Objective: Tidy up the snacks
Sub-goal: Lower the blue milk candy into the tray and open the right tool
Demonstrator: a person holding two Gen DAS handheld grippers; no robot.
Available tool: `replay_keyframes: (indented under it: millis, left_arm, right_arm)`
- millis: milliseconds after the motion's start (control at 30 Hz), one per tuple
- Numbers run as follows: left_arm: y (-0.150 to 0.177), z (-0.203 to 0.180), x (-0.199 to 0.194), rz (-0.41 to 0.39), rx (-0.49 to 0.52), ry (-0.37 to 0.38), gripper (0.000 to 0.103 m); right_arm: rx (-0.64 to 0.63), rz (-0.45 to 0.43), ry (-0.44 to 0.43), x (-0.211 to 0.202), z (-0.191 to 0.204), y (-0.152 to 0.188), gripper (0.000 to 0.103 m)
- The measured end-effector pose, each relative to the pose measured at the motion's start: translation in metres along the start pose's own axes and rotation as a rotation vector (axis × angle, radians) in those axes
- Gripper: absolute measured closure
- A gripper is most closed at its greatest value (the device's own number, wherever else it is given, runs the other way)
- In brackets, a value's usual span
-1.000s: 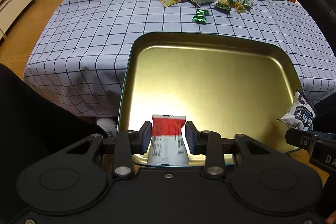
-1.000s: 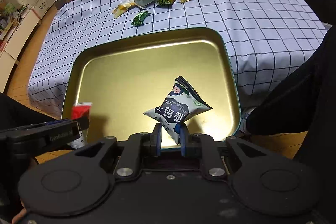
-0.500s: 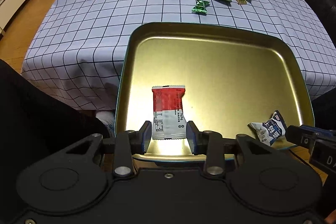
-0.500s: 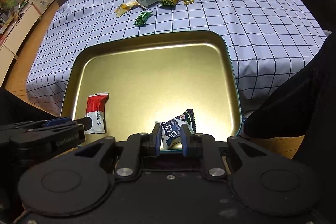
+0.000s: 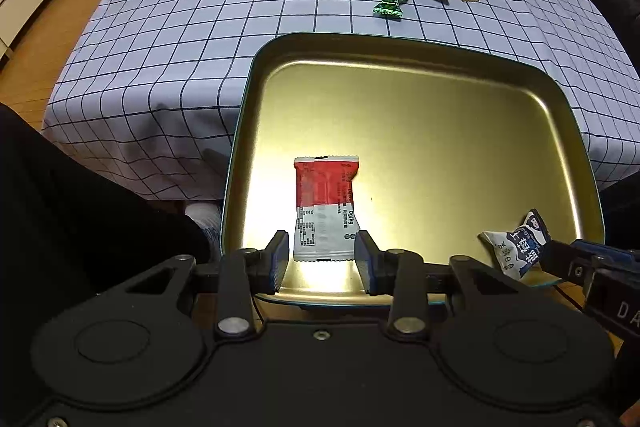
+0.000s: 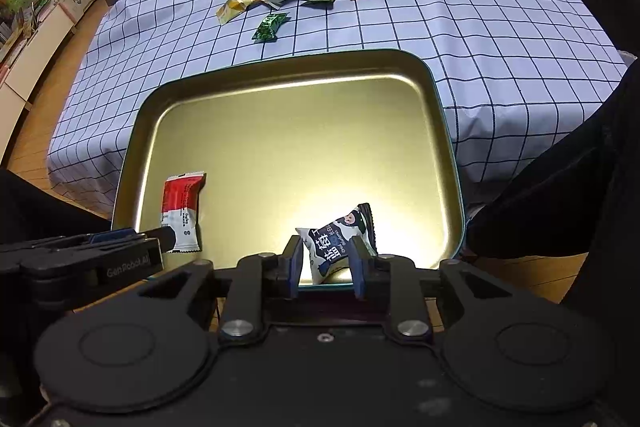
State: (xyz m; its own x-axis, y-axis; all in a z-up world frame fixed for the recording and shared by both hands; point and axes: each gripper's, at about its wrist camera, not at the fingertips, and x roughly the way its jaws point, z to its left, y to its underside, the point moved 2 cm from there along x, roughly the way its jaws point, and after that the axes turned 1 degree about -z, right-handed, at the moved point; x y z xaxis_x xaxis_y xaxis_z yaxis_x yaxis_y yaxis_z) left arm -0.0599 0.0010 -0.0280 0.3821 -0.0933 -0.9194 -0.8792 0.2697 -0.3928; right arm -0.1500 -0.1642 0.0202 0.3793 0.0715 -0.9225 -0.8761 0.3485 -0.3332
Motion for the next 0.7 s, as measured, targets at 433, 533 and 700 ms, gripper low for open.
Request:
replay_keyframes:
  millis: [433, 533, 700]
  left_arm:
    - [-0.016, 0.001, 0.000, -0.004, -0.016, -0.037, 0.057]
    - [-0.023, -0.001, -0.001, -0.003, 0.007, -0.048, 0.057]
    - [-0.035, -0.004, -0.005, -0.012, 0.037, -0.057, 0.057]
  right_arm:
    - [0.017, 0.014, -0.007, 0.009, 0.001, -0.026, 0.075]
    - [0.023, 0.011, -0.013, 0.009, 0.002, -0.036, 0.075]
    - [0.032, 0.005, -0.021, 0.009, 0.004, -0.053, 0.075]
